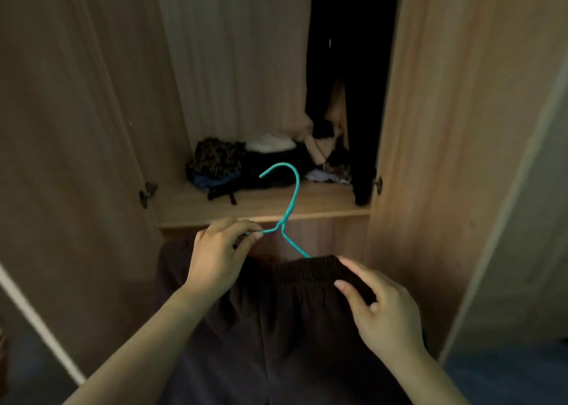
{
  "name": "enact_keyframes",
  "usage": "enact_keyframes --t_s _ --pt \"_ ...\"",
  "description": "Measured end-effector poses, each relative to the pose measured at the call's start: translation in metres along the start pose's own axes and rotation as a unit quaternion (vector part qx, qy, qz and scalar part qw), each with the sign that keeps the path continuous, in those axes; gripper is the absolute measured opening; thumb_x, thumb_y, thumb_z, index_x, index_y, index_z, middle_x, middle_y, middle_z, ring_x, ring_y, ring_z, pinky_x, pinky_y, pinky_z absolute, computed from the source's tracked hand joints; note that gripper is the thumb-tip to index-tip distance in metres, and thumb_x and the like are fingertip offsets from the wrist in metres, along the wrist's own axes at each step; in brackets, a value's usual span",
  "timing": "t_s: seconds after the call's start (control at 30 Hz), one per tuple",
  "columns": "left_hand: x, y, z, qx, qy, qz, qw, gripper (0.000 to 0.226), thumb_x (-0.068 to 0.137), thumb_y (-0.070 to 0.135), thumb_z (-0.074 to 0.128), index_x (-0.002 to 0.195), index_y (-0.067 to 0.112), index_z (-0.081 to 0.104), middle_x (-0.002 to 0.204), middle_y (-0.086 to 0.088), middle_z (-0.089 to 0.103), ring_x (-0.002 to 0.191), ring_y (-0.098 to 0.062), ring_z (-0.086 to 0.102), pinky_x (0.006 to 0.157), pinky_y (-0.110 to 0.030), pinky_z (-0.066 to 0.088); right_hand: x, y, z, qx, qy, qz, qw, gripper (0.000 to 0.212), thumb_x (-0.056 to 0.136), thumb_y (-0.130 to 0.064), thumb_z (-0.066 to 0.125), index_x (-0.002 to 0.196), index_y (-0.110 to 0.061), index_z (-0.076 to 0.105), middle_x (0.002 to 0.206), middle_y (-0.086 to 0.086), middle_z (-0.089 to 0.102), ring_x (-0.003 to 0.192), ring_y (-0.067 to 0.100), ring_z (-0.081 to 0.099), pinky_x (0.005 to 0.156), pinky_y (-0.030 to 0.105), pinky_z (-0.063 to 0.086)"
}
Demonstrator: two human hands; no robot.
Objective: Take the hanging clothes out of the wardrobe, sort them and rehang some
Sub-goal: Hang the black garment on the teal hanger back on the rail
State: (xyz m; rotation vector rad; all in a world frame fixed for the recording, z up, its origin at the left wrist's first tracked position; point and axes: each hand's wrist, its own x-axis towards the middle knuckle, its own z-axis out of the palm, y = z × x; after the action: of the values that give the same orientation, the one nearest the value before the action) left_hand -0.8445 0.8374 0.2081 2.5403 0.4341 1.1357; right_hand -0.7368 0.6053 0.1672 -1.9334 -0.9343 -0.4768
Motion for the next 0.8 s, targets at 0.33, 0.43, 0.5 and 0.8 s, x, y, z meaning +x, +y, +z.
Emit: enact_keyframes --t_s 0.33,0.43,0.5,0.8 --pt "0.289 -0.074 0.003 -0.030 0.138 0.109 0.984 0.030 0.082 0.059 0.037 0.098 0.042 0.056 0.077 0.014 0.056 0.083 -0.012 0.058 0.074 -0.046 0.048 0.281 -0.021 0.066 -0.040 0.122 -0.091 0.988 0.030 0.080 -0.057 0.049 0.104 -0.072 0.041 0.090 -0.049 0.048 0.061 -0.001 0.060 0.055 0.017 0.049" --pt "0.380 -0.080 -0.007 -0.042 0.180 0.156 0.970 0.038 0.085 0.056 0.037 0.107 0.040 0.064 0.097 0.011 0.058 0.094 -0.017 0.058 0.083 -0.047 0.048 0.371 -0.040 0.065 -0.076 0.184 -0.095 0.975 0.035 0.082 -0.048 0.058 0.104 -0.070 0.041 0.087 -0.041 0.052 0.058 -0.001 0.058 0.053 0.019 0.047" --pt "0.433 -0.084 -0.010 -0.041 0.186 0.179 0.965 0.045 0.087 0.055 0.039 0.124 0.035 0.058 0.118 0.003 0.053 0.110 -0.020 0.051 0.096 -0.045 0.042 0.428 -0.053 0.060 -0.102 0.220 -0.091 0.966 0.033 0.084 -0.045 0.059 0.110 -0.063 0.048 0.079 -0.033 0.054 0.049 0.003 0.053 0.052 0.021 0.044" --pt "0.616 -0.094 -0.006 -0.047 0.161 0.222 0.961 0.055 0.092 0.048 0.044 0.144 0.038 0.028 0.157 0.001 0.012 0.144 -0.019 0.010 0.114 -0.035 0.017 0.631 -0.102 0.028 -0.254 0.324 -0.116 0.904 0.033 0.088 -0.044 0.055 0.121 -0.047 0.054 0.092 -0.005 0.068 0.082 0.016 0.063 0.055 0.024 0.036"
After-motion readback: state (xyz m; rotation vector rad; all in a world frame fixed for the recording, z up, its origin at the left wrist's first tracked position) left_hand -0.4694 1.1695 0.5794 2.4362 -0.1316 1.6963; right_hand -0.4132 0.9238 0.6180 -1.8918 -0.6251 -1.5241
